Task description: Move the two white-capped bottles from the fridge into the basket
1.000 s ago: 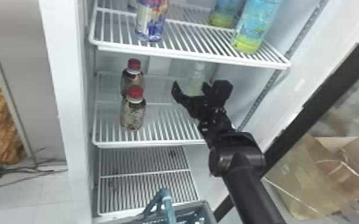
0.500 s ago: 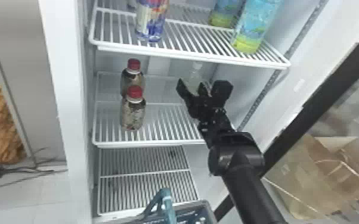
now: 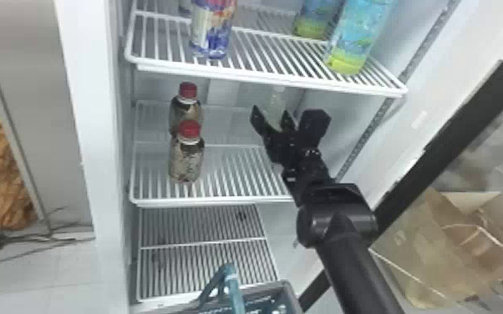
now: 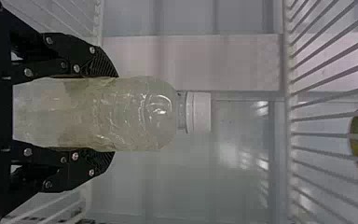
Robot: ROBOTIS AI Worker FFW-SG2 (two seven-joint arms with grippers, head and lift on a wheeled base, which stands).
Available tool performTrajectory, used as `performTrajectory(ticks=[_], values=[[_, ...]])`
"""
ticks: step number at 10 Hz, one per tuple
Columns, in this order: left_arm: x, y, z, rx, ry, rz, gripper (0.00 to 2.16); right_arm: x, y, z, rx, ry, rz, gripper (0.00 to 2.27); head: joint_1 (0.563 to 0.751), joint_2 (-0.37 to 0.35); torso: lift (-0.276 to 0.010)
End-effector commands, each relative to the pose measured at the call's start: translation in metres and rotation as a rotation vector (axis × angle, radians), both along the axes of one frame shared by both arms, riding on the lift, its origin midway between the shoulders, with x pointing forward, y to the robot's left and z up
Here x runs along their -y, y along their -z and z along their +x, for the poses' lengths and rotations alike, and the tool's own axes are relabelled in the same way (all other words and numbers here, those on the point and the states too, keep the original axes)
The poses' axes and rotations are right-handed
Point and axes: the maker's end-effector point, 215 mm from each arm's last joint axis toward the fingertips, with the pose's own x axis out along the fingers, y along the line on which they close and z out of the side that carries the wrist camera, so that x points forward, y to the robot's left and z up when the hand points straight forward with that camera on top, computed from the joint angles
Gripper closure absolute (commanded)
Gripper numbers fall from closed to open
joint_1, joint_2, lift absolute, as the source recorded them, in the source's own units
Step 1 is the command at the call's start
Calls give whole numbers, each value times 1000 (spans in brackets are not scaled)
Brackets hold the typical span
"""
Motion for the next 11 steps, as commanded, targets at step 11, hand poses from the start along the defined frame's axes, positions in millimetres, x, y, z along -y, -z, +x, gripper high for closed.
performTrajectory(ticks=[11], values=[[-4, -1, 2, -14, -11, -11, 1124, -5, -13, -109, 10, -44, 34, 722, 695, -350, -260]])
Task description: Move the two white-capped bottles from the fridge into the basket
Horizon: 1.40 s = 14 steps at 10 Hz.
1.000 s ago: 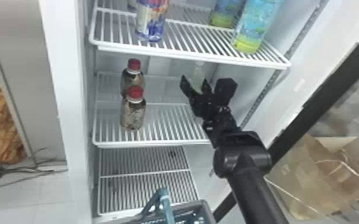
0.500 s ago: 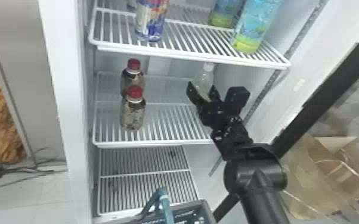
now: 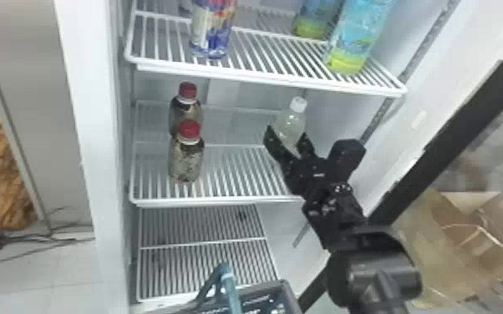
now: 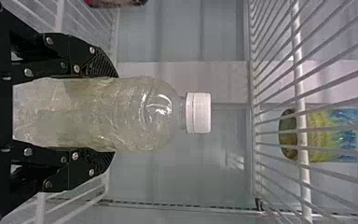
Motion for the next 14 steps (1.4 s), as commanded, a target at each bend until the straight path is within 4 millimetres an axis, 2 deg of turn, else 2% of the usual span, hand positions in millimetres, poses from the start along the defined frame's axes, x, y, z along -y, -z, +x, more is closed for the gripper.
performTrajectory(ticks=[1, 7, 10, 11, 14], values=[[0, 0, 0, -1, 2, -1, 1122, -9, -6, -18, 10, -18, 18, 722, 695, -350, -260], [0, -1, -1, -3, 1, -5, 1122, -48, -31, -90, 16, -102, 68, 722, 695, -350, -260], [0, -1, 0, -4, 1, -7, 1124, -51, -37, -117, -4, -118, 84, 722, 695, -350, -260], [0, -2, 0, -5, 0, -9, 1122, -54, -47, -130, -9, -122, 79, 722, 695, -350, -260], [-1, -1, 0, -5, -4, -8, 1122, -55, -53, -166, -63, -119, 97, 722, 695, -350, -260]])
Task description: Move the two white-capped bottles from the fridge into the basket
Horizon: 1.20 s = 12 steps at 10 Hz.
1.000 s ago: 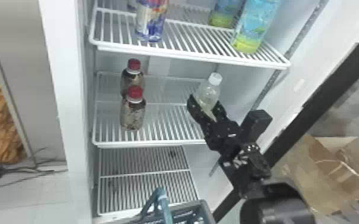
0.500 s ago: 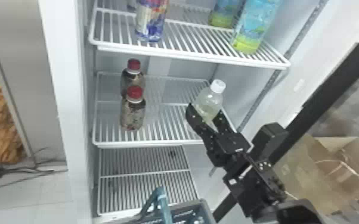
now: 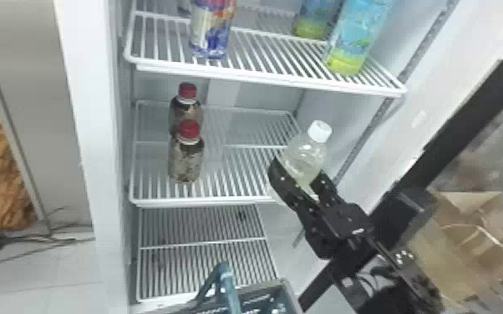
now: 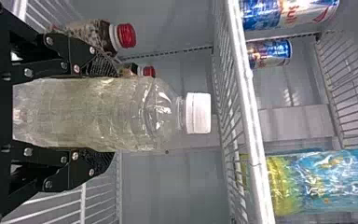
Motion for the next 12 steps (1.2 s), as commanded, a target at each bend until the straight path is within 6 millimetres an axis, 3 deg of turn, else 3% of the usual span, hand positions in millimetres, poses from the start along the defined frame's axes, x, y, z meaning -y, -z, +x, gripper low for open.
performTrajectory(ticks=[1, 4, 7, 10, 12], values=[[0, 1, 0, 0, 0, 2, 1124, -1, 1, -24, -52, -1, 5, 722, 695, -350, -260], [0, 1, -1, -1, 2, 4, 1124, -22, 13, -69, -186, -55, 21, 722, 695, -350, -260], [0, 1, -2, 0, 7, 4, 1124, -40, 22, -96, -297, -119, 32, 722, 695, -350, -260], [0, 1, -2, -1, 4, 4, 1124, -57, 52, -148, -546, -192, -9, 722, 695, -350, -260], [1, 1, -4, -1, 11, 4, 1124, -54, 70, -175, -671, -193, -39, 722, 695, -350, -260]])
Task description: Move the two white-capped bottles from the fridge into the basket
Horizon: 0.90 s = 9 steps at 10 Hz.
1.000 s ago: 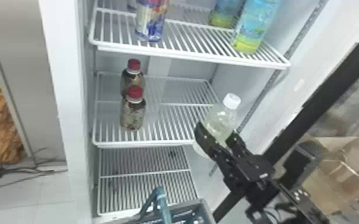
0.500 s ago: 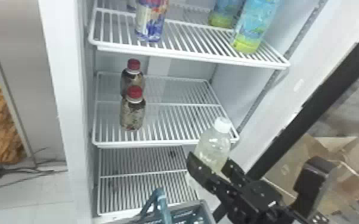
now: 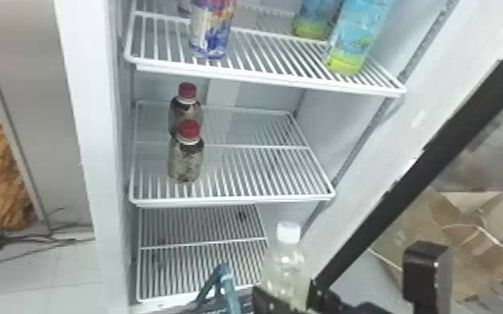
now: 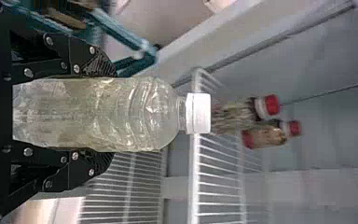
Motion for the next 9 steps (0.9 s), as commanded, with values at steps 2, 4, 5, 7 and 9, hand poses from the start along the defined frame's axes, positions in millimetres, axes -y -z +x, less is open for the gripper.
performTrajectory(ticks=[2, 4, 5, 7, 9], values=[[1, 0, 0, 2, 4, 0, 1122, 1, 26, -27, -134, -6, -16, 722, 695, -350, -260], [1, -1, -1, 0, 5, -2, 1122, 6, 45, -43, -223, -4, -35, 722, 695, -350, -260], [1, -1, -1, 0, 5, -2, 1124, 9, 52, -48, -254, -1, -45, 719, 695, -350, -260], [1, 0, -1, -2, 5, -2, 1124, 14, 55, -48, -260, 9, -58, 610, 695, -350, -260], [1, 0, 0, -3, 2, -3, 1124, 18, 53, -42, -245, 17, -67, 478, 695, -350, -260]])
